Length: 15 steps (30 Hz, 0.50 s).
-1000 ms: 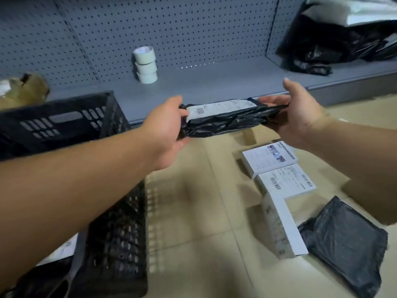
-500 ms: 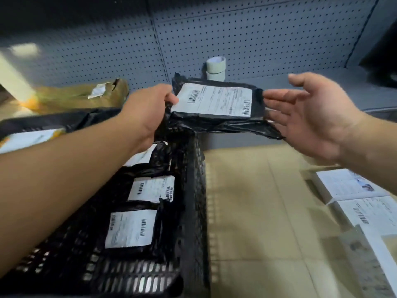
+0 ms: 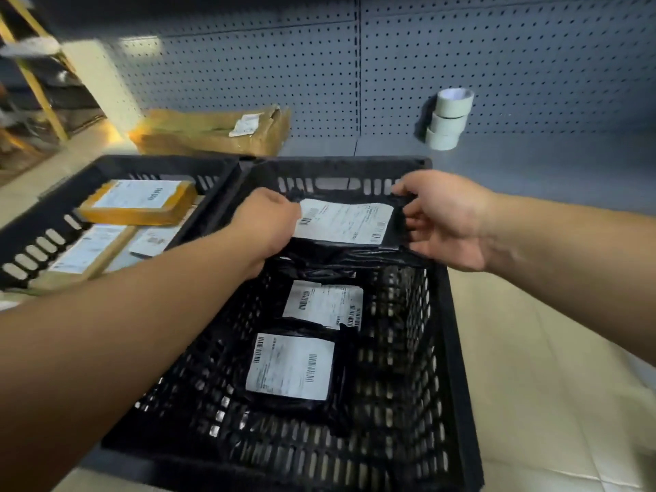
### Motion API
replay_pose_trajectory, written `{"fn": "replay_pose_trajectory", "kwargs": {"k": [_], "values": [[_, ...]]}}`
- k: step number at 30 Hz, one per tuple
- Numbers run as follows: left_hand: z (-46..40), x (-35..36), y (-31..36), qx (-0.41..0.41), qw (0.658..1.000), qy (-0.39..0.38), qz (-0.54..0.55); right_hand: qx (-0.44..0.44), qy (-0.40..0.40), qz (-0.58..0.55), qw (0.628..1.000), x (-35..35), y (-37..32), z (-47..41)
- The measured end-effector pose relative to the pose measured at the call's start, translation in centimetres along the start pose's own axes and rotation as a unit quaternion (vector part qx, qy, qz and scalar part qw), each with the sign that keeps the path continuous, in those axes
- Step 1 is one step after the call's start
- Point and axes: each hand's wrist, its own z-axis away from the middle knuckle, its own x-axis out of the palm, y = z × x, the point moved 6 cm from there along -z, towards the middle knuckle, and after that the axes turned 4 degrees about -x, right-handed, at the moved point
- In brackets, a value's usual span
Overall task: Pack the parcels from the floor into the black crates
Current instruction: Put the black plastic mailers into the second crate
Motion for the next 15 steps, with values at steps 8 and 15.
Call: {"fn": "replay_pose_trajectory", "kwargs": {"k": [8,15], "values": [[-2.0,-0.1,-6.0,-0.060,0.986,-0.069,-0.140,0.069,0.006,0.112,0.991,5.8,5.3,-3.9],[-2.6,1.1,-10.2,-0.096,0.970,-0.103,-0.197,0.104,0.019,0.175,0.979,8.3,8.3,-5.1]]}}
